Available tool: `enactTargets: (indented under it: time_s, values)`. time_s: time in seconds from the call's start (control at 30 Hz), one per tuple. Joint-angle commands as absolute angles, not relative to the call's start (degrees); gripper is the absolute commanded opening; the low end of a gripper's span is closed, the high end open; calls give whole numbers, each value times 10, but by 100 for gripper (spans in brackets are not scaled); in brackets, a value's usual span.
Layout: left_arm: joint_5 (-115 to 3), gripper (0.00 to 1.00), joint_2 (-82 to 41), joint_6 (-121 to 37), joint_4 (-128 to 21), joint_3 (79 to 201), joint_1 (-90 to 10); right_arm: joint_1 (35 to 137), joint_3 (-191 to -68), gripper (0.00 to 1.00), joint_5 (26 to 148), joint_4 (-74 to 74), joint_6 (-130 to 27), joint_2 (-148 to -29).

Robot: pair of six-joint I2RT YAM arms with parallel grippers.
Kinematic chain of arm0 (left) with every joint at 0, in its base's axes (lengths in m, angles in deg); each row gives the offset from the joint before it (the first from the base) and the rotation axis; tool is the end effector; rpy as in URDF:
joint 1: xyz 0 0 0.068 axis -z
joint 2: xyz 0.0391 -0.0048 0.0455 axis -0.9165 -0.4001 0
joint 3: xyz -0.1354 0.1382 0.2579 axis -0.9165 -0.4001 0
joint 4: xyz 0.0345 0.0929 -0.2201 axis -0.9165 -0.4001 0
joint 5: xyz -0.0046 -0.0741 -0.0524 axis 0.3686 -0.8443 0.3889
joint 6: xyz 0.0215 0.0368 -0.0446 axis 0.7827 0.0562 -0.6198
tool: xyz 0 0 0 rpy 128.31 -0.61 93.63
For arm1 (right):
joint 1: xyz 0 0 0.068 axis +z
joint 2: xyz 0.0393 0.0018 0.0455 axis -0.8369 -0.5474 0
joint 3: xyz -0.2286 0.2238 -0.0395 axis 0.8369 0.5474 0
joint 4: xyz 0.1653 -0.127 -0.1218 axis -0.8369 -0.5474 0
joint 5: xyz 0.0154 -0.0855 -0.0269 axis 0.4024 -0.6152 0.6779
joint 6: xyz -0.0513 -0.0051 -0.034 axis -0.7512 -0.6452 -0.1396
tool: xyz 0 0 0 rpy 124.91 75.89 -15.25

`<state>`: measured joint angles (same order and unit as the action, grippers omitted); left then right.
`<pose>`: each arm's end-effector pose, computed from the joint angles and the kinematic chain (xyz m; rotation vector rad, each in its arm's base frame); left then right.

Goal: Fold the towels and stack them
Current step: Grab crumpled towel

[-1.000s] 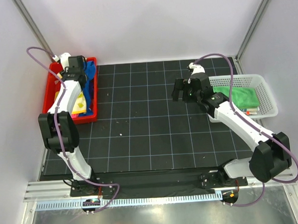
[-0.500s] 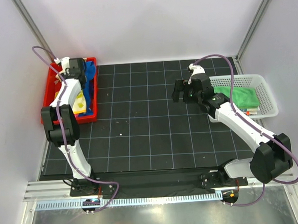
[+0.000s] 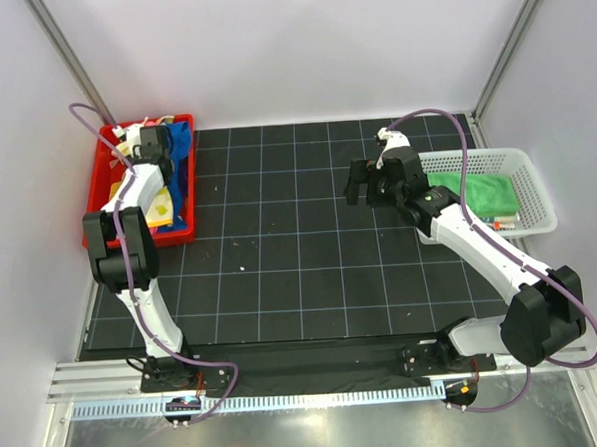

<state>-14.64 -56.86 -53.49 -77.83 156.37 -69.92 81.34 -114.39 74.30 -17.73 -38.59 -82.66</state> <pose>0.4429 0.0526 0.2914 -0.7793 2.1188 0.5002 0.2499 0.1098 0.3521 -0.0400 2.1715 0.3589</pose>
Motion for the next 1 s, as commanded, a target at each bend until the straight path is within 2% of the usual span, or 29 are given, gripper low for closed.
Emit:
enactTargets:
  time_s: [0.0,0.13,0.17,0.23,0.27,0.3,0.43,0.77,0.97]
  values:
    - [-159,48,-547,-527,-730,1550,-702,813,-1145,99,749,-161,-389,-811]
    - [-153,36,-541,-527,-733,1548,-702,813,-1145,98,751,-161,-389,-812]
    - [-155,25,-531,-531,-731,1547,-702,812,-1145,98,752,-161,-389,-811]
    - [-157,17,-519,-534,-727,1542,-701,813,-1145,98,751,-161,-389,-811]
    - [-160,8,-506,-535,-727,1542,-702,813,-1145,98,754,-161,-388,-811]
    - [-162,5,-500,-536,-727,1544,-702,813,-1145,97,755,-161,-388,-812]
    - [-184,0,-467,-536,-724,1547,-702,813,-1145,97,757,-160,-389,-811]
    - [-313,0,-406,-564,-723,1531,-669,812,-1145,97,759,-154,-392,-814]
    - [-314,0,-356,-597,-728,1476,-557,813,-1142,97,741,-155,-395,-805]
